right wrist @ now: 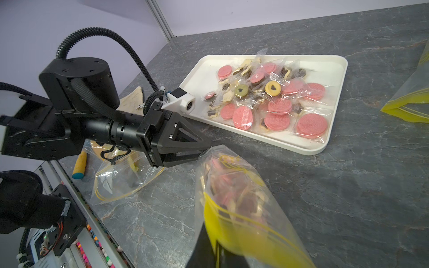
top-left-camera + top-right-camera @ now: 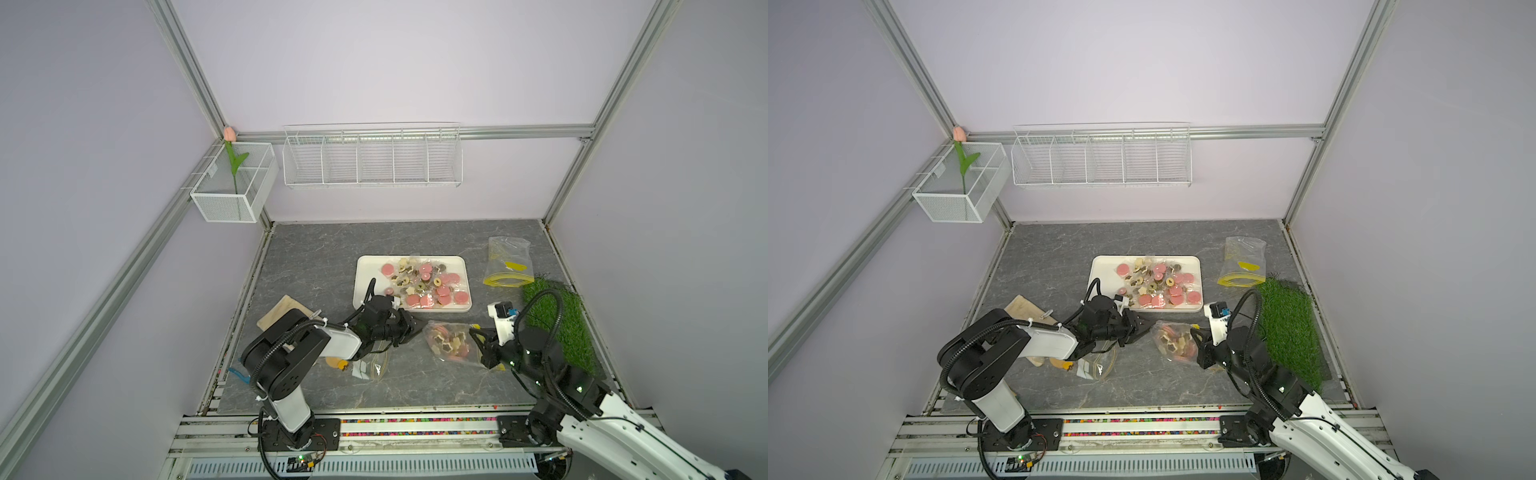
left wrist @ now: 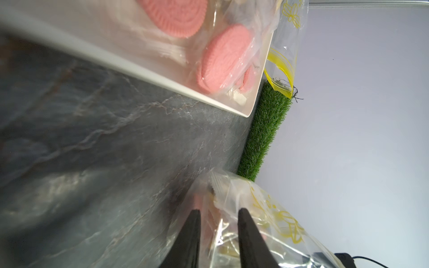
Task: Pour cookies out of the ziploc bag
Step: 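Adjust the ziploc bag at the center of the board, then pour the cookies out of the ziploc bag onto the tray.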
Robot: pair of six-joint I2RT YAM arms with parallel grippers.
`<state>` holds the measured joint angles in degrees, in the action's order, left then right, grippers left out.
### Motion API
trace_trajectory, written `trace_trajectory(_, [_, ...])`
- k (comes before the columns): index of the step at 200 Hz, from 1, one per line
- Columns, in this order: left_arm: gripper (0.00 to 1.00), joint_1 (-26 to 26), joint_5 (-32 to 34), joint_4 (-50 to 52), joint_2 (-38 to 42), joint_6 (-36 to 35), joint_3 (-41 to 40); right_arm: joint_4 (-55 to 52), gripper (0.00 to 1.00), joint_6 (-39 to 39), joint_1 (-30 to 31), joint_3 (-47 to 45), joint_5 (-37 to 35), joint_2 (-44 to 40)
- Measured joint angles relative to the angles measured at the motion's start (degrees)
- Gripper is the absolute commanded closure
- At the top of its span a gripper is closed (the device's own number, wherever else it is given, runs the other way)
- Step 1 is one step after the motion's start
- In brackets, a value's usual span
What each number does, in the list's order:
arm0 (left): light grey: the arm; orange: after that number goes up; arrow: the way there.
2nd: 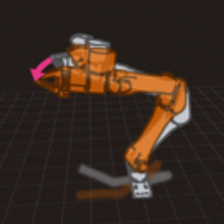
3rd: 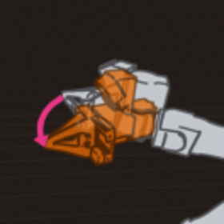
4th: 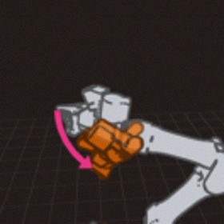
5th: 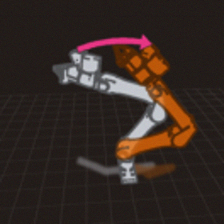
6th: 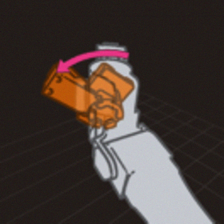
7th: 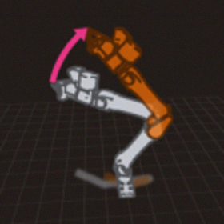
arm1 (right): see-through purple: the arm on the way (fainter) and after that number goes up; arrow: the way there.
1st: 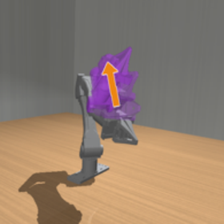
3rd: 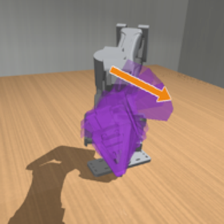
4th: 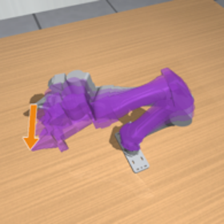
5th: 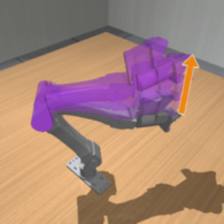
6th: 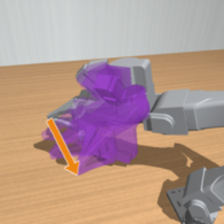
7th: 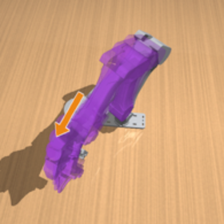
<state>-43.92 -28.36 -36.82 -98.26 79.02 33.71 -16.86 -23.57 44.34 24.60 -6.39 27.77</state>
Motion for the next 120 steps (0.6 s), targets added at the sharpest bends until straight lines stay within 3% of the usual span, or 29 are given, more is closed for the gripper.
trace_trajectory(36, [0.74,-0.74,0.02,-0.44,0.00,0.72,0.00,-0.02,0.94,0.00,0.00,0.00,-0.13,-0.02])
trace_trajectory(99, [0.98,-1.79,1.27,-3.58,0.00,3.76,-1.42,-0.02,0.93,0.00,0.00,0.00,-0.24,0.00])
trace_trajectory(120, [1.00,-1.79,1.44,-3.56,0.37,3.91,-1.42,-0.50,0.94,-0.02,0.00,0.63,-0.72,0.31])
